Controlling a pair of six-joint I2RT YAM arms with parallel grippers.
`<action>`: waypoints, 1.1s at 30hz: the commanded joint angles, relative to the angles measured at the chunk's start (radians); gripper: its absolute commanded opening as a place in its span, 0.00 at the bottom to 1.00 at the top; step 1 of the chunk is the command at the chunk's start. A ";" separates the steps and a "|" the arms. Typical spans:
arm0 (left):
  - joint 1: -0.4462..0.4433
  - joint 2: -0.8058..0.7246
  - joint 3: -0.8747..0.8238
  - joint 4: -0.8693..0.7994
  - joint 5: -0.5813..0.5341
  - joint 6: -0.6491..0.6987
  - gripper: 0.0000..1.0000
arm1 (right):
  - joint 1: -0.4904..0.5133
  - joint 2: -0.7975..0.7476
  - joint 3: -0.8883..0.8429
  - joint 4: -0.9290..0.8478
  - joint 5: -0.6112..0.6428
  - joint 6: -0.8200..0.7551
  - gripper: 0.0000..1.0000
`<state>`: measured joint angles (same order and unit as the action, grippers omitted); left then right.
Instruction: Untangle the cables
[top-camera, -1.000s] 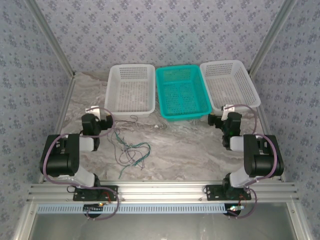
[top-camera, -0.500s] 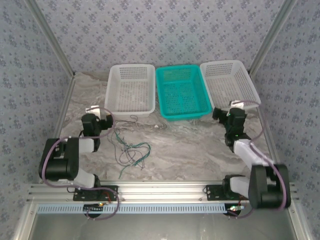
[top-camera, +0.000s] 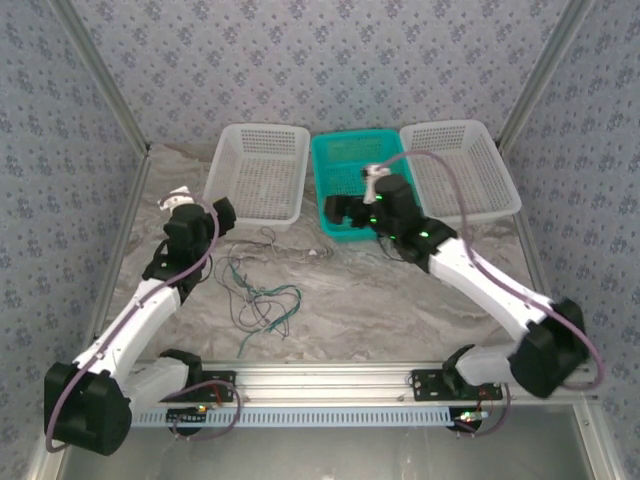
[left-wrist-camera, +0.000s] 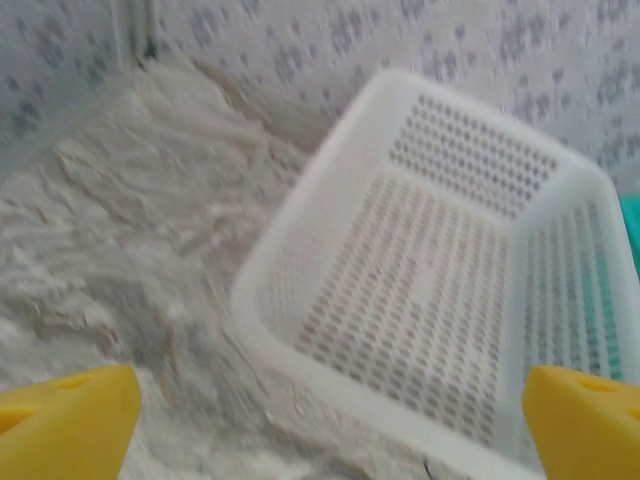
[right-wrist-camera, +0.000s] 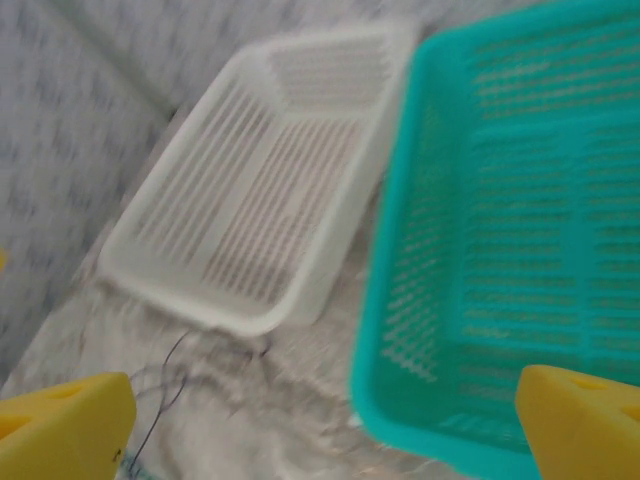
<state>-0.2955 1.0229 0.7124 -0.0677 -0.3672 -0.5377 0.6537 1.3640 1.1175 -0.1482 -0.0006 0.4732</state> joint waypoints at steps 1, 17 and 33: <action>-0.005 0.015 0.048 -0.289 0.068 -0.155 0.94 | 0.042 0.095 0.066 -0.060 -0.095 -0.035 1.00; -0.030 0.248 0.027 -0.414 0.388 -0.272 0.59 | 0.115 0.353 0.250 -0.119 -0.238 -0.032 1.00; -0.051 0.146 0.028 -0.261 0.500 -0.166 0.00 | 0.127 0.381 0.188 0.050 -0.248 -0.087 1.00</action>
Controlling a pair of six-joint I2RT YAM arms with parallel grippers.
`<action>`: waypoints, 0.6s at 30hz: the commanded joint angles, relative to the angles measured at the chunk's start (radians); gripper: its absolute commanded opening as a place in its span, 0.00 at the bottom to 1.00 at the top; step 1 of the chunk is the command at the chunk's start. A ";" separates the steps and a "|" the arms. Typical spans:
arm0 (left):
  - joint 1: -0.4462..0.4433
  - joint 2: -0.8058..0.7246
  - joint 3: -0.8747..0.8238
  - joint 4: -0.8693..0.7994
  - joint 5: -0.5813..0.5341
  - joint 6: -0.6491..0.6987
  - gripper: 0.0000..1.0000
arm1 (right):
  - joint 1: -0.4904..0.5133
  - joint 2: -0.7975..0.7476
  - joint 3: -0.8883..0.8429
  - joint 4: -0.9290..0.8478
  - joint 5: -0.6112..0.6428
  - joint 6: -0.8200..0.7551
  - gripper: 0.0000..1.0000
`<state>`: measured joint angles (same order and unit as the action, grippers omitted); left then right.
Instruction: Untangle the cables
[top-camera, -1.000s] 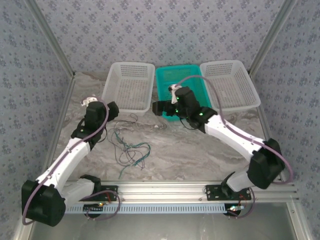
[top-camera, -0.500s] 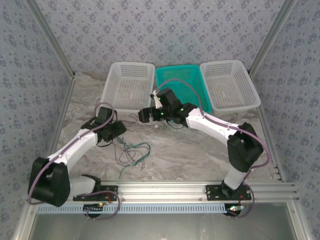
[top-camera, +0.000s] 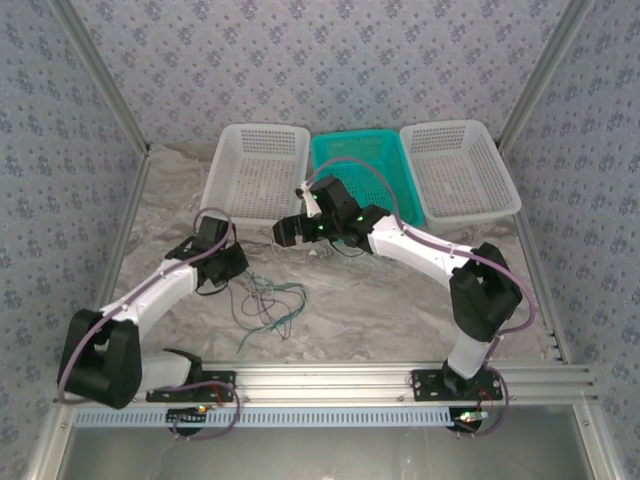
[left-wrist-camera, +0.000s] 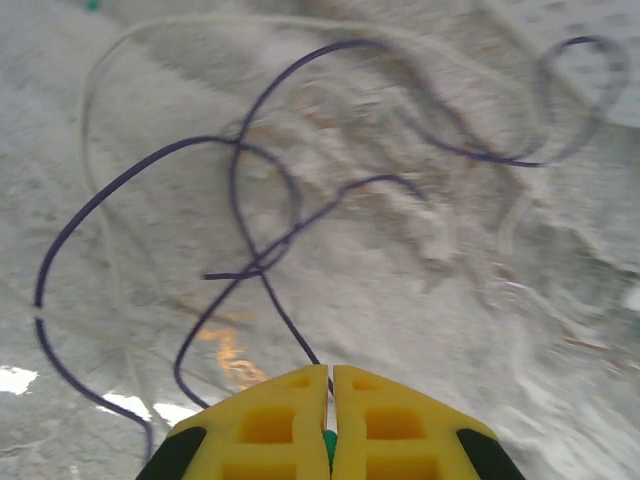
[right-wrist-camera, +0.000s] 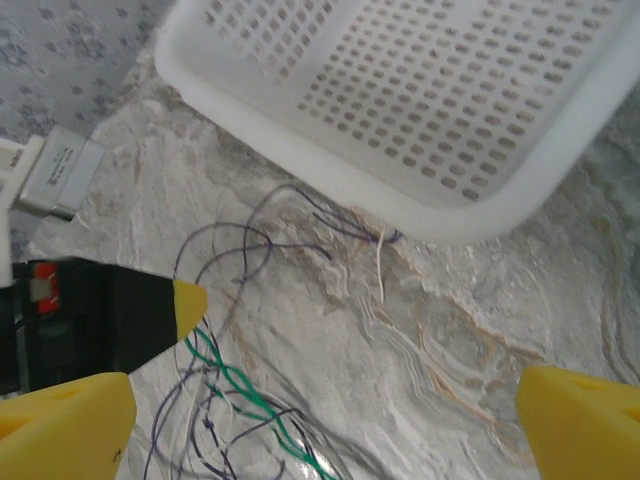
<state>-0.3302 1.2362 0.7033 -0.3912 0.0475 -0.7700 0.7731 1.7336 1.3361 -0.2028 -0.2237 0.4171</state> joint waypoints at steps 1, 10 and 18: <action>-0.026 -0.083 0.051 0.063 0.095 0.092 0.00 | 0.009 0.013 -0.036 0.130 -0.044 -0.040 1.00; -0.067 -0.116 0.158 0.139 0.250 0.232 0.00 | 0.025 0.047 -0.054 0.299 -0.217 -0.103 0.99; -0.063 -0.132 0.239 0.186 0.347 0.194 0.00 | 0.012 0.145 -0.059 0.416 -0.210 -0.023 0.51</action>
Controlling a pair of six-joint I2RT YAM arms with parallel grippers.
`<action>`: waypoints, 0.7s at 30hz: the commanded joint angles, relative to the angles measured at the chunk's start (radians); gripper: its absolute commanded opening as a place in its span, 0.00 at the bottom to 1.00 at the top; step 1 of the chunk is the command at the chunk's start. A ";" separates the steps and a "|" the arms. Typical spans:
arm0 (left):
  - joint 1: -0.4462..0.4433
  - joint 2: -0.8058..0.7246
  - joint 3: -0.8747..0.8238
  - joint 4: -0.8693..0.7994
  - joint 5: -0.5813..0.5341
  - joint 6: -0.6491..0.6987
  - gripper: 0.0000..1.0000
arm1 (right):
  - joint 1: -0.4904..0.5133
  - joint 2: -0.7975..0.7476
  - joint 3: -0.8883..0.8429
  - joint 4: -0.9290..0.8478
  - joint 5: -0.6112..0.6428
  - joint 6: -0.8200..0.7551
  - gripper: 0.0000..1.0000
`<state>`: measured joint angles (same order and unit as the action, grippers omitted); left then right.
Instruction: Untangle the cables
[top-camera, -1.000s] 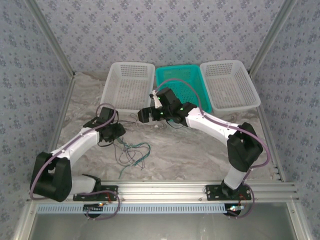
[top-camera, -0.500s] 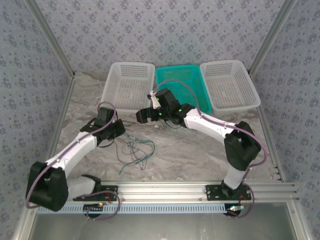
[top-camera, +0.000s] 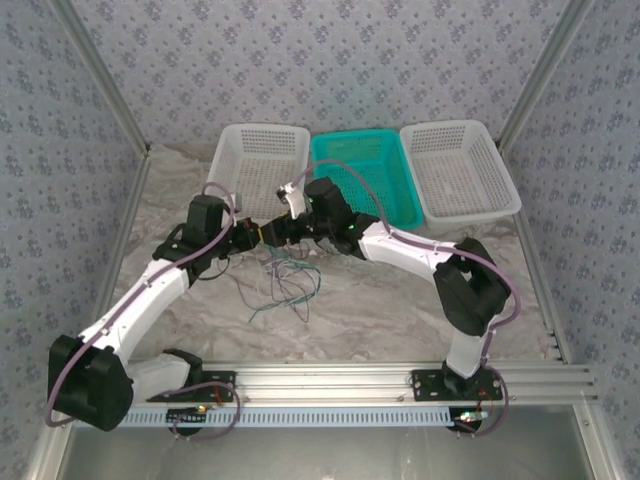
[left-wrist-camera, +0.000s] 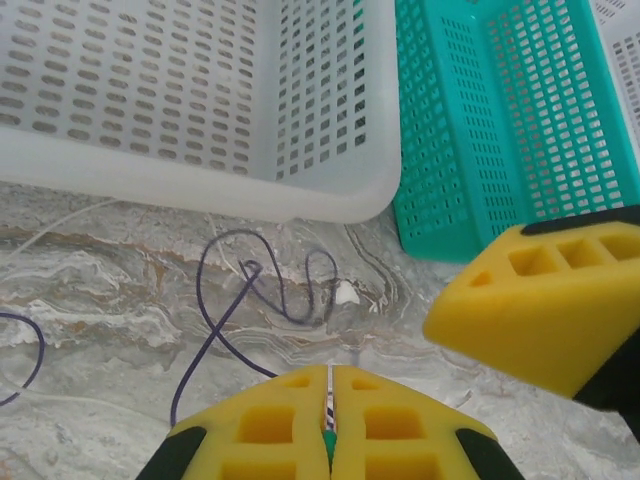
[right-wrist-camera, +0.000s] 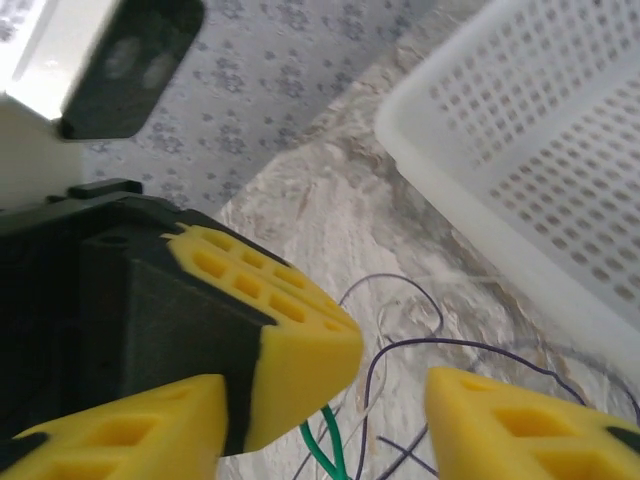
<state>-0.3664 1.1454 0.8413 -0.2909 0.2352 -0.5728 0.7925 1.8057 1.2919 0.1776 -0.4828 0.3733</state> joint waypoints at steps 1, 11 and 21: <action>-0.022 -0.051 0.112 0.079 0.150 0.000 0.00 | -0.006 0.080 -0.019 0.015 0.066 0.009 0.50; 0.063 -0.066 0.241 0.039 0.195 0.012 0.00 | -0.023 0.061 -0.196 0.034 0.051 -0.062 0.52; 0.064 -0.059 0.220 0.019 0.178 0.067 0.00 | -0.038 -0.119 -0.248 0.045 -0.056 -0.092 0.74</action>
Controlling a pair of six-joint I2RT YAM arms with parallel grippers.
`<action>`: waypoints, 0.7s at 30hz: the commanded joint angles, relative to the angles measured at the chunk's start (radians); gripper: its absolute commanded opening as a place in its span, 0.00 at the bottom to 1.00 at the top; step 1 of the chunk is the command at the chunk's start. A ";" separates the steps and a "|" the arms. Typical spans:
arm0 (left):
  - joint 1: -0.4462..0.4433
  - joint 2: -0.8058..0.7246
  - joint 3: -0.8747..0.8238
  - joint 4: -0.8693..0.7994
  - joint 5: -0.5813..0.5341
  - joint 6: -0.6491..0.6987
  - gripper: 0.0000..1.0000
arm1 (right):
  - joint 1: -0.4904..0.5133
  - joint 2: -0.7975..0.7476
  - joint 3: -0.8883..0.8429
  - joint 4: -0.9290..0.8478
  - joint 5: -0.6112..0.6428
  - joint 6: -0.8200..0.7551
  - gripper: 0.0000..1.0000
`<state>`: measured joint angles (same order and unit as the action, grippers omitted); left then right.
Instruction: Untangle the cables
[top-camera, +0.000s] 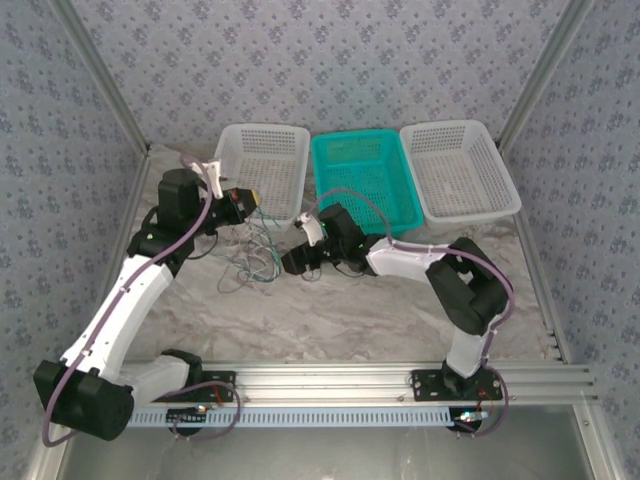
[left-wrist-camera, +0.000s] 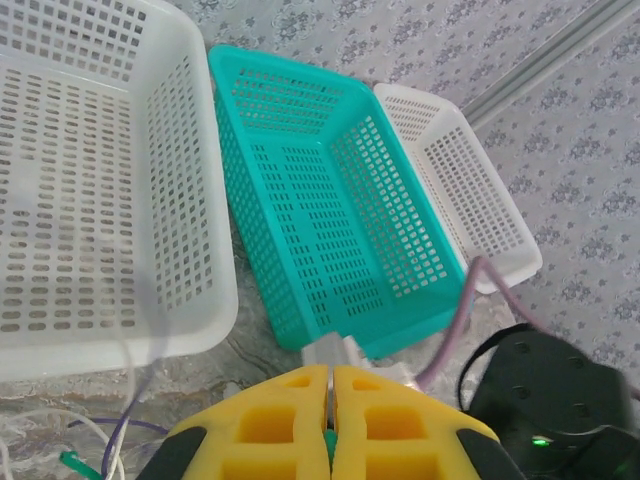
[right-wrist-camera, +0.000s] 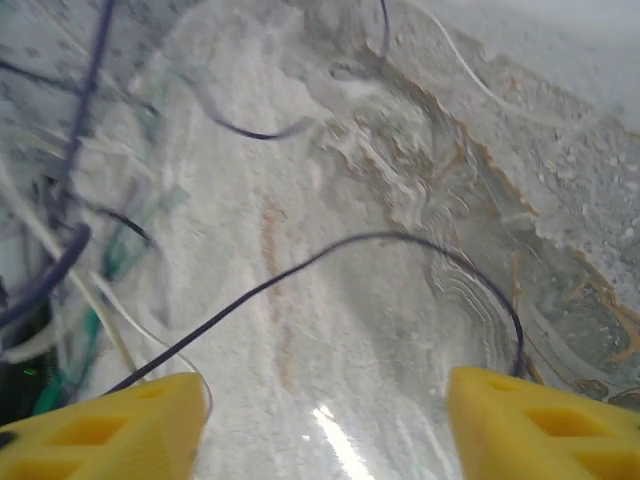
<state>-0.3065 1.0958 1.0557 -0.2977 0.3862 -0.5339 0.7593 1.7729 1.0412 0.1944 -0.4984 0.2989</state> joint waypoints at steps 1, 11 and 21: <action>0.004 -0.006 0.011 0.021 0.026 0.037 0.00 | -0.009 -0.101 0.000 0.054 -0.054 -0.010 0.78; 0.004 0.002 0.005 0.032 0.043 0.036 0.00 | 0.014 -0.184 0.040 0.168 -0.157 -0.047 0.87; 0.004 -0.018 0.005 0.113 0.105 -0.017 0.00 | 0.070 -0.028 0.115 0.220 -0.032 -0.076 0.61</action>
<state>-0.3065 1.1011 1.0554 -0.2489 0.4427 -0.5289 0.8146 1.6836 1.1183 0.3977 -0.5808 0.2562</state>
